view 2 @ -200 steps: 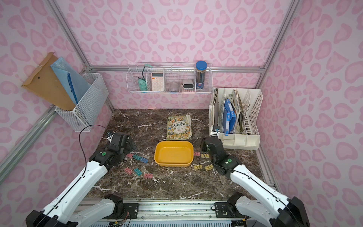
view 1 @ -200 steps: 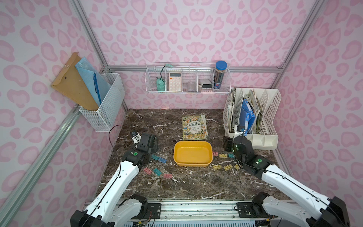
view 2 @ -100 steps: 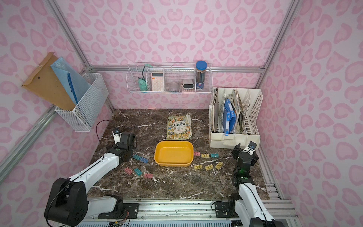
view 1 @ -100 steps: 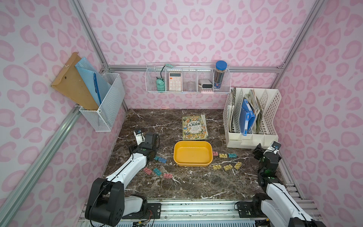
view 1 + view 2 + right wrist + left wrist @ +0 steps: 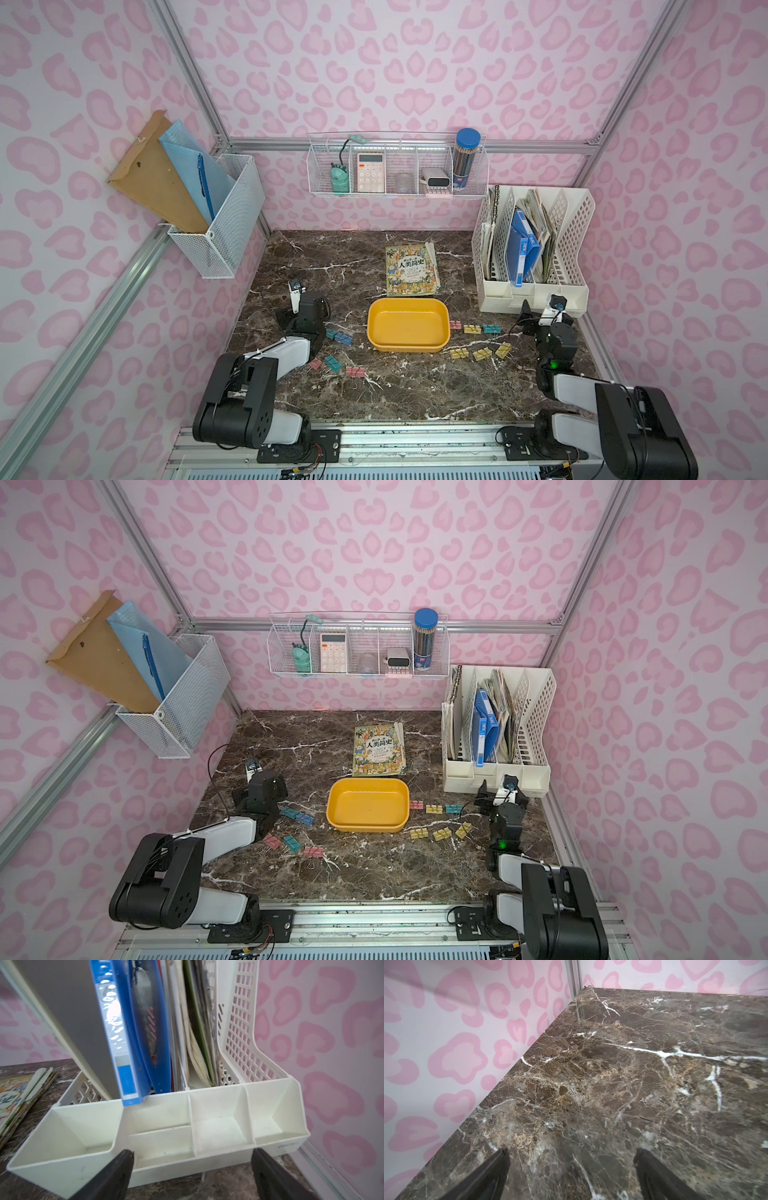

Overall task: Take out the binder clips from the storage box
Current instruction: Reset both arms

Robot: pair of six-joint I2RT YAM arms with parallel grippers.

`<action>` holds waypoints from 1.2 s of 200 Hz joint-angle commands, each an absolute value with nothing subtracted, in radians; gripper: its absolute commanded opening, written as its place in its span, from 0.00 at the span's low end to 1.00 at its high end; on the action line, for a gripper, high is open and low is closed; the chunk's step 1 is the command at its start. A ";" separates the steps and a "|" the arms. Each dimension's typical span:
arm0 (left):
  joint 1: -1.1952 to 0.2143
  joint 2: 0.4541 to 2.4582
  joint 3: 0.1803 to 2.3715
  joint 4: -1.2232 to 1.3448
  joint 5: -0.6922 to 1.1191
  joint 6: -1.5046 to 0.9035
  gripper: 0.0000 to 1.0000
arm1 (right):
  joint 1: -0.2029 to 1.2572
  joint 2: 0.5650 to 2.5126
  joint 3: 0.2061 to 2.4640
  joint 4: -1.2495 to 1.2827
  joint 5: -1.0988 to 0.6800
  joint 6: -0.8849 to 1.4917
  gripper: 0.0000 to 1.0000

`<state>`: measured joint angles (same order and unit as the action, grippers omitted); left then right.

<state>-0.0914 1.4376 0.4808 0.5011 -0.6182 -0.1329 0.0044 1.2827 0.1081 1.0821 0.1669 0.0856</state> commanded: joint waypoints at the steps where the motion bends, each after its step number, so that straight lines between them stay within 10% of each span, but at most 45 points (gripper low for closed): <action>1: -0.064 1.451 0.458 0.715 -0.547 -0.069 0.99 | 0.052 1.347 0.141 1.255 0.178 -0.005 0.93; 49: 0.010 1.483 0.383 0.845 -0.387 -0.105 0.99 | 0.081 1.585 0.087 1.617 0.139 -0.052 0.94; 84: 0.051 1.609 0.322 1.114 -0.279 -0.070 0.99 | 0.091 1.561 0.162 1.440 0.266 0.000 1.00; 240: 0.084 1.541 0.447 0.752 -0.272 -0.164 1.00 | 0.069 1.569 0.178 1.417 0.287 0.032 1.00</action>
